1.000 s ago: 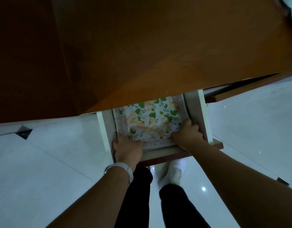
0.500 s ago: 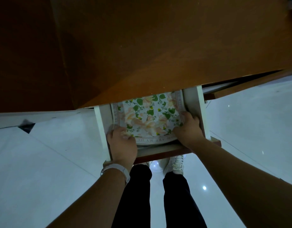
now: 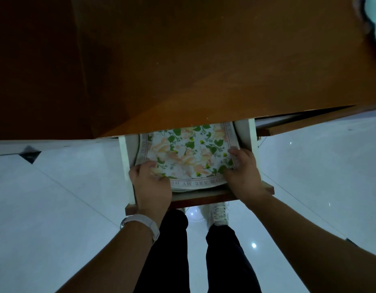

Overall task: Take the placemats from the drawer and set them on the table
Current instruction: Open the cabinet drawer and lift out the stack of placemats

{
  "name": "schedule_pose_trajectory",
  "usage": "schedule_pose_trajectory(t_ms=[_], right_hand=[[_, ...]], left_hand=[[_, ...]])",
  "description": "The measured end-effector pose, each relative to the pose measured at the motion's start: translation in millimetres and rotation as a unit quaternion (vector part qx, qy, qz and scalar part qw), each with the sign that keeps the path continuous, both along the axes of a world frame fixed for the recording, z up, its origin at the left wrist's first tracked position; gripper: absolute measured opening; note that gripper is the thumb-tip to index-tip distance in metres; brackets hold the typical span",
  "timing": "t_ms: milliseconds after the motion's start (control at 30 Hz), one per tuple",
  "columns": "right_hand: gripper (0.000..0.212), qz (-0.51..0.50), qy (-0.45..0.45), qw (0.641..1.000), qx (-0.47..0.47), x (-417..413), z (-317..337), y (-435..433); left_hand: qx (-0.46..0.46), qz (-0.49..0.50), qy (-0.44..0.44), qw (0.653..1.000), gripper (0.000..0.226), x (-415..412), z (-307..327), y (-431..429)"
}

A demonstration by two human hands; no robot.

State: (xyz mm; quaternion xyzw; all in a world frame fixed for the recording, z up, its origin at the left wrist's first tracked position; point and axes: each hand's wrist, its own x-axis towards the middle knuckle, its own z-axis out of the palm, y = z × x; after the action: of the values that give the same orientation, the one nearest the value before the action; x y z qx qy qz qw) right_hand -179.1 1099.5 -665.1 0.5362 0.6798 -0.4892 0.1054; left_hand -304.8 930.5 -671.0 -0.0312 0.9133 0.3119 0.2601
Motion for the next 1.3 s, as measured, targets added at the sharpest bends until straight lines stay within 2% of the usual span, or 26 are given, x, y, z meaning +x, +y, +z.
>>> schedule_pose_trajectory(t_ms=[233,367,467,667,900,1000,1100,1233,1300], right_hand=[[0.051,0.007,0.059,0.998,0.024,13.8,46.1,-7.9],[0.061,-0.007,0.084,0.996,-0.004,26.6,71.4,-13.9],[0.071,-0.020,0.078,0.996,-0.030,39.3,93.3,-14.8],[0.074,-0.019,0.084,0.995,-0.050,74.2,127.6,-25.7],[0.082,-0.104,0.062,0.991,-0.057,112.9,156.5,-61.2],[0.083,-0.115,0.054,0.988,-0.087,122.5,156.7,-77.9],[0.075,-0.101,0.031,0.985,-0.133,128.4,147.4,-85.9],[0.070,-0.087,-0.029,0.983,-0.159,140.9,120.3,-81.2],[0.060,-0.070,-0.055,0.982,-0.168,145.7,104.6,-76.9]], left_hand=[[0.058,-0.013,0.069,0.996,0.043,8.0,54.5,-18.7],[0.067,-0.016,0.087,0.994,0.035,20.0,85.7,-29.0],[0.069,-0.012,0.094,0.993,0.031,39.1,103.4,-40.3],[0.081,0.047,0.116,0.989,0.032,85.7,138.7,-55.3],[0.095,0.055,0.100,0.989,0.043,116.7,164.1,-92.1],[0.066,0.062,0.045,0.995,0.047,117.7,150.9,-116.0],[0.078,0.071,-0.073,0.992,0.051,114.8,134.5,-135.2],[0.052,0.071,-0.156,0.984,0.076,107.3,116.8,-148.6],[0.069,0.056,-0.203,0.975,0.072,101.5,110.5,-148.7]])
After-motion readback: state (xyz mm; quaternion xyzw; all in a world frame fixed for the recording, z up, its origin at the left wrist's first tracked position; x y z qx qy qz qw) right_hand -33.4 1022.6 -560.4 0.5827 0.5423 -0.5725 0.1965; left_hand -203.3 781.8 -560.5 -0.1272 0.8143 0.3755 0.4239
